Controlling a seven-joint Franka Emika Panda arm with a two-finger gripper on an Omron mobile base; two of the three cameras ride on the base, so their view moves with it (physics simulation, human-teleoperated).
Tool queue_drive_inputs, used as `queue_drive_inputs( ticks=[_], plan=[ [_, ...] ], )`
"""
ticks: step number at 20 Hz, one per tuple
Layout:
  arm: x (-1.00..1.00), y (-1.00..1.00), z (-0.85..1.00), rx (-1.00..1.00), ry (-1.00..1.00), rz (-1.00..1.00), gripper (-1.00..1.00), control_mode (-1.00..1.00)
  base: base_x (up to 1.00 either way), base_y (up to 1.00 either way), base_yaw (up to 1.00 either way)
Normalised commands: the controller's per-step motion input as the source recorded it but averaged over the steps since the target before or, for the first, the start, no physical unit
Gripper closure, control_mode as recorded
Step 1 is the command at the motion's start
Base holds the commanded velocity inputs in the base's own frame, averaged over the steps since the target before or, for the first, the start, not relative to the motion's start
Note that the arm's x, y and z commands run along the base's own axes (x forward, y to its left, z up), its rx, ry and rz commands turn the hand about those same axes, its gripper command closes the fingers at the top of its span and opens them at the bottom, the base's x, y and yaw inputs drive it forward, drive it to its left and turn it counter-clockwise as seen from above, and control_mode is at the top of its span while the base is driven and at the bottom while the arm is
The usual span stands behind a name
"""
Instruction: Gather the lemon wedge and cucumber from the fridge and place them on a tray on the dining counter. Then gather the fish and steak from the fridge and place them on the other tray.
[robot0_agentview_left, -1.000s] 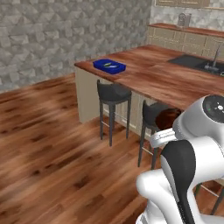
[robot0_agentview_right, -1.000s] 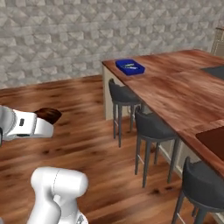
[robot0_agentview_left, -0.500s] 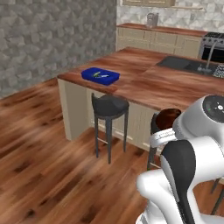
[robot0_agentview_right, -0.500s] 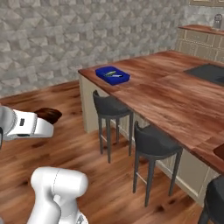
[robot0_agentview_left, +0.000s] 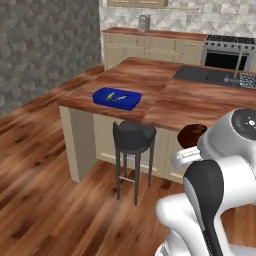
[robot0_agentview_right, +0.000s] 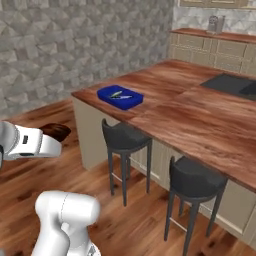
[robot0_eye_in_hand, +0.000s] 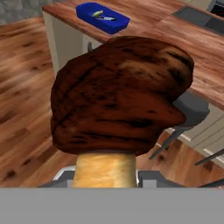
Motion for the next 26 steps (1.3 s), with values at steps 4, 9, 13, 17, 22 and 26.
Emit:
queue_drive_inputs(
  ticks=[4, 9, 13, 17, 22, 26],
  plan=[
    [0.00, 0.00, 0.00, 0.00, 0.00, 0.00, 1.00, 1.00, 0.89, 0.85, -0.37],
    [0.00, 0.00, 0.00, 0.00, 0.00, 0.00, 1.00, 1.00, 0.95, 0.73, -0.38],
    [0.00, 0.00, 0.00, 0.00, 0.00, 0.00, 1.00, 1.00, 1.00, 0.55, -0.37],
    [0.00, 0.00, 0.00, 0.00, 0.00, 0.00, 1.00, 1.00, 0.98, 0.47, -0.36],
    [0.00, 0.00, 0.00, 0.00, 0.00, 0.00, 1.00, 1.00, 0.94, 0.37, -0.36],
    [0.00, 0.00, 0.00, 0.00, 0.00, 0.00, 1.00, 1.00, 0.87, 0.32, -0.34]
  ],
)
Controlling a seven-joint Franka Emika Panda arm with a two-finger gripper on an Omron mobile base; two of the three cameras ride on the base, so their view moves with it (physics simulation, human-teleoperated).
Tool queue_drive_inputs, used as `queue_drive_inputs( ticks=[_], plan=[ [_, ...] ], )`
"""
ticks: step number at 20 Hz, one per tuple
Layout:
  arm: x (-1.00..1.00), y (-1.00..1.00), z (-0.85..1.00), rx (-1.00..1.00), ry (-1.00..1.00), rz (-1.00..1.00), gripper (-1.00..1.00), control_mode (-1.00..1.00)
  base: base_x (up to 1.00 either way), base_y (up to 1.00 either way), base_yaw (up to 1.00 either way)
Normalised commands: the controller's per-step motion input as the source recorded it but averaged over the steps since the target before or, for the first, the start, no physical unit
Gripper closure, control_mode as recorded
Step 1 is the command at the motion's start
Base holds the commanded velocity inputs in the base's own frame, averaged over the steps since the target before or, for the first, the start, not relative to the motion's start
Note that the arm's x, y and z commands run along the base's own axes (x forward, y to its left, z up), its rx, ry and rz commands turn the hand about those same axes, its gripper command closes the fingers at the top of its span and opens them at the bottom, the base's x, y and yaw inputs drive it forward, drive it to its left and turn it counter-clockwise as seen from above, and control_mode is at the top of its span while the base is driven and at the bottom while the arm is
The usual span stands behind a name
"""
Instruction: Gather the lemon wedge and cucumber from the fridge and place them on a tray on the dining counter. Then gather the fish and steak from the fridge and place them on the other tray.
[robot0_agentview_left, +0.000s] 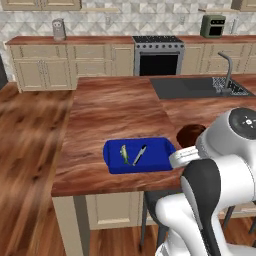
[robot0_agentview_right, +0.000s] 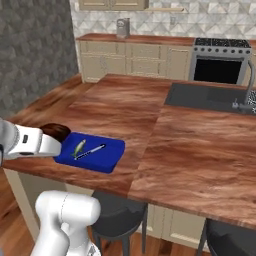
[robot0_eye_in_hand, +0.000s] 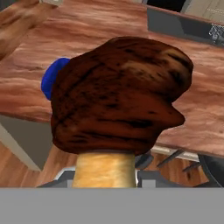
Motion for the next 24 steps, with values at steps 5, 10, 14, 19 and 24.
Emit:
queue_drive_inputs(
  ticks=[5, 10, 14, 19, 24],
  plan=[
    [0.57, 0.14, 0.00, 0.00, 0.07, -0.19, 1.00, -1.00, 0.34, 0.11, -0.13],
    [0.99, 0.16, -0.13, 0.00, 0.11, -0.26, 1.00, -1.00, 0.00, 0.00, 0.00],
    [0.85, 0.00, -0.48, 0.02, 0.13, -0.09, 1.00, -1.00, 0.00, 0.00, 0.00],
    [0.64, -0.06, -0.81, 0.09, 0.08, -0.02, 1.00, -1.00, 0.00, 0.00, 0.00],
    [0.67, -0.09, -0.66, 0.13, 0.07, 0.00, 1.00, -1.00, 0.00, 0.00, 0.00]
  ],
)
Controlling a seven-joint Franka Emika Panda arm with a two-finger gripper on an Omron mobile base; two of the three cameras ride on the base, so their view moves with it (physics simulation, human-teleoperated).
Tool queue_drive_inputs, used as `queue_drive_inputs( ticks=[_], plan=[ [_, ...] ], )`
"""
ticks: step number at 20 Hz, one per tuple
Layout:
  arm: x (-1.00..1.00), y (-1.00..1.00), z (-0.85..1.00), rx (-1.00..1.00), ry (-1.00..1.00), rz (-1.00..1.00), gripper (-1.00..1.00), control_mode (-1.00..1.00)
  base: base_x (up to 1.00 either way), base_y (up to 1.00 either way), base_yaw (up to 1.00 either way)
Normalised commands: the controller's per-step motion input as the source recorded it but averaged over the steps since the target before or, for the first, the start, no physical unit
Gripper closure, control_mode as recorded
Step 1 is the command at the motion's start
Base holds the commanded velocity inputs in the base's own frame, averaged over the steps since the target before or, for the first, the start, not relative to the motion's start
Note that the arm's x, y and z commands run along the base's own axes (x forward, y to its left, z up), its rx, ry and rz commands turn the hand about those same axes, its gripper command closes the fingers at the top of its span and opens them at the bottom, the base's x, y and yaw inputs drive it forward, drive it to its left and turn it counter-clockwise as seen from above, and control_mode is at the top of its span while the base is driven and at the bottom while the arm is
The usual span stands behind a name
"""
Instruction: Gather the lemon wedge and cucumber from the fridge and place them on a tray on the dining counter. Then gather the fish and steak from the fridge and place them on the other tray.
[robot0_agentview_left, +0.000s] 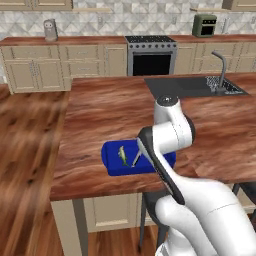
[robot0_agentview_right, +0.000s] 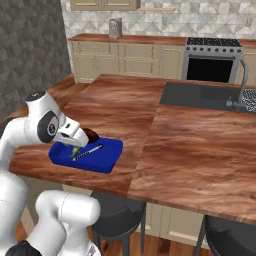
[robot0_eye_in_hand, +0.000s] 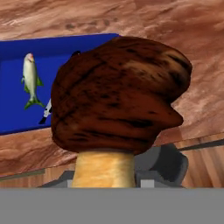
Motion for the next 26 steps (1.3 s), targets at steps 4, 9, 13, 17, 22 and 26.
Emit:
queue_drive_inputs(
  ticks=[4, 9, 13, 17, 22, 26],
  plan=[
    [0.70, -0.12, -0.62, 0.09, 0.05, 0.00, 1.00, -1.00, 0.00, 0.00, 0.00],
    [0.72, -0.01, -0.38, 0.07, 0.11, 0.00, 1.00, -1.00, 0.00, 0.00, 0.00],
    [0.78, 0.00, -0.32, 0.02, 0.15, 0.00, 1.00, -1.00, 0.00, 0.00, 0.00],
    [0.70, 0.00, -0.36, 0.02, 0.12, 0.00, 1.00, -1.00, 0.00, 0.00, 0.00],
    [0.38, 0.00, -0.36, 0.03, 0.05, 0.00, 1.00, -1.00, 0.00, 0.00, 0.00],
    [0.38, 0.00, -0.43, 0.04, 0.02, 0.00, 1.00, -1.00, 0.00, 0.00, 0.00]
  ],
)
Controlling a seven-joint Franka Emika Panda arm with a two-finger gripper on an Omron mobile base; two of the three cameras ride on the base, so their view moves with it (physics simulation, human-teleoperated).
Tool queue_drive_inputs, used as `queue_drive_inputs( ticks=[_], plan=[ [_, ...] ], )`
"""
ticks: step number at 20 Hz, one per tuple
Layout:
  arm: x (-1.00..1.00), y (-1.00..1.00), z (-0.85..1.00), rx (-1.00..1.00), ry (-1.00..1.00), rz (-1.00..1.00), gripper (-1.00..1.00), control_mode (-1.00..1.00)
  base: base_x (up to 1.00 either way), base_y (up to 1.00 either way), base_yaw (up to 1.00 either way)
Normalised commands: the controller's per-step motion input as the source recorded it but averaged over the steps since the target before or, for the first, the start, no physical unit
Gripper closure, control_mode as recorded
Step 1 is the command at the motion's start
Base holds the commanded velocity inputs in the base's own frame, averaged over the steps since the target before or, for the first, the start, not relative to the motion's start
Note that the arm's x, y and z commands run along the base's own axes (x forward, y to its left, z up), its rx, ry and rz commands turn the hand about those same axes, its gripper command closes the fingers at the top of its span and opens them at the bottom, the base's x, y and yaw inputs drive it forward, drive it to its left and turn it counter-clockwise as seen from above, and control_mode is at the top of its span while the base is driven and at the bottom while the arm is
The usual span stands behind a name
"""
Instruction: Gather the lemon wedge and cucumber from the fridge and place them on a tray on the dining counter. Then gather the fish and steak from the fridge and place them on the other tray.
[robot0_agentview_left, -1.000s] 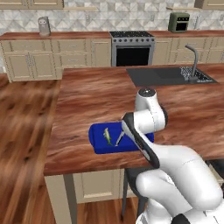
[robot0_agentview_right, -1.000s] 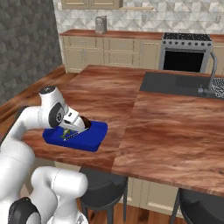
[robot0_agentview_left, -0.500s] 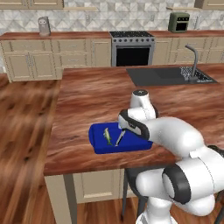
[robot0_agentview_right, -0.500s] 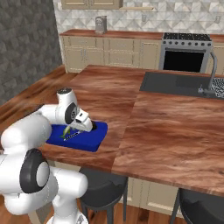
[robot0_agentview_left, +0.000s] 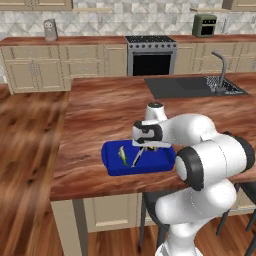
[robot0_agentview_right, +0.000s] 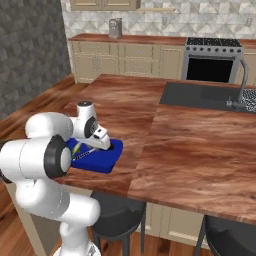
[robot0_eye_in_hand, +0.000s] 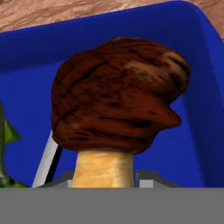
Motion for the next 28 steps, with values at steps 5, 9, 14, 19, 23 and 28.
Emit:
queue_drive_inputs(
  ticks=[5, 9, 14, 19, 23, 28],
  plan=[
    [0.35, 0.00, -0.48, 0.04, 0.00, 0.00, 1.00, -1.00, 0.00, 0.00, 0.00],
    [0.31, 0.00, -0.43, 0.04, 0.00, 0.00, 1.00, -1.00, 0.00, 0.00, 0.00],
    [0.12, 0.00, -0.43, 0.01, 0.00, 0.00, -1.00, -1.00, 0.00, 0.00, 0.00],
    [0.00, 0.00, -0.15, 0.02, 0.00, 0.00, -1.00, -1.00, 0.00, 0.00, 0.00],
    [0.00, 0.00, 0.20, 0.00, 0.06, 0.00, -1.00, -1.00, 0.00, 0.00, 0.00],
    [-0.01, -0.01, 0.27, 0.00, 0.05, -0.02, -1.00, -1.00, 0.00, 0.00, 0.00]
  ],
)
